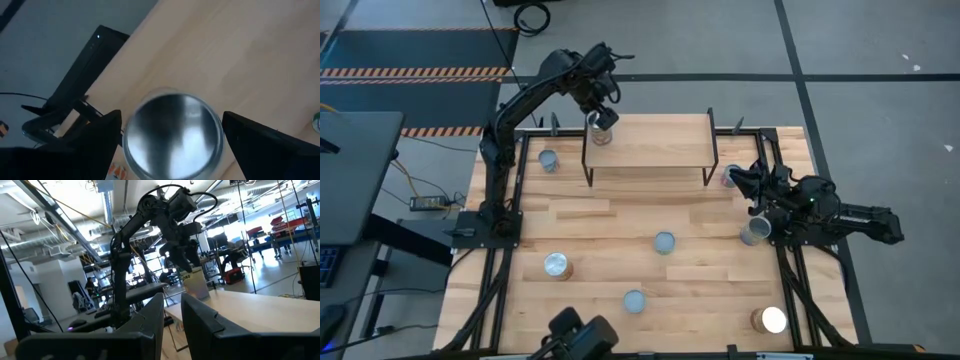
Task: Pick and place cans onto a shelf
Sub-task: Put the top left peach can on top of the shelf
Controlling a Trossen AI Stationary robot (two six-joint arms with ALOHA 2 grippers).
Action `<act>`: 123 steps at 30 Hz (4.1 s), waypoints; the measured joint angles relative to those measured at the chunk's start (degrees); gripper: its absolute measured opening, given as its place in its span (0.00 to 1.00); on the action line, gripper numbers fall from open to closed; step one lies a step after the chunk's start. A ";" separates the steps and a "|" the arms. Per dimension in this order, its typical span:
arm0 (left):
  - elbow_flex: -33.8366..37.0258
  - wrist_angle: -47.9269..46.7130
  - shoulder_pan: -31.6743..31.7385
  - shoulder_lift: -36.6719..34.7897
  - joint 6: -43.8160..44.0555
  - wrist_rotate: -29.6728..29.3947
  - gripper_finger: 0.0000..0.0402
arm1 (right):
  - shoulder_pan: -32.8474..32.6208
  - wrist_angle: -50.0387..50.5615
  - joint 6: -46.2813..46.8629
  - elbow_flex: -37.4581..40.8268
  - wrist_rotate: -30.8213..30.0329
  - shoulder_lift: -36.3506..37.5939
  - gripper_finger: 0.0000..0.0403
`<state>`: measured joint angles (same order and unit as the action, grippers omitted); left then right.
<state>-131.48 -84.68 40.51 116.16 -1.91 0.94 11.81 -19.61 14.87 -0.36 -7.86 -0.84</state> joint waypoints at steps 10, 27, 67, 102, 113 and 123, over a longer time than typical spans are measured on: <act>-2.27 -0.78 -1.25 -6.33 5.93 0.00 0.88 | 0.00 0.02 -0.02 0.00 0.02 0.00 0.18; 27.65 5.08 -8.44 -18.32 18.56 -3.87 0.82 | 0.00 -0.06 -0.02 -0.01 0.06 0.01 0.18; 32.39 29.52 -10.80 -30.23 19.26 -4.34 0.80 | 0.00 -0.05 -0.01 -0.01 0.04 0.02 0.18; 32.52 36.31 -57.86 -33.26 27.63 -18.76 0.74 | -9.11 13.02 11.85 -19.63 -7.24 -18.07 0.10; 32.48 23.92 -71.41 -41.52 34.70 -25.51 0.73 | -22.24 84.32 45.79 -59.84 -15.55 -55.98 0.08; 32.48 22.23 -80.10 -42.45 32.82 -26.81 0.73 | -23.86 99.39 68.48 -62.20 -3.91 -71.63 0.32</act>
<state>-99.00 -62.45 -39.59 73.71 30.90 -25.88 -12.05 79.77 83.35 -62.56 -11.77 -72.47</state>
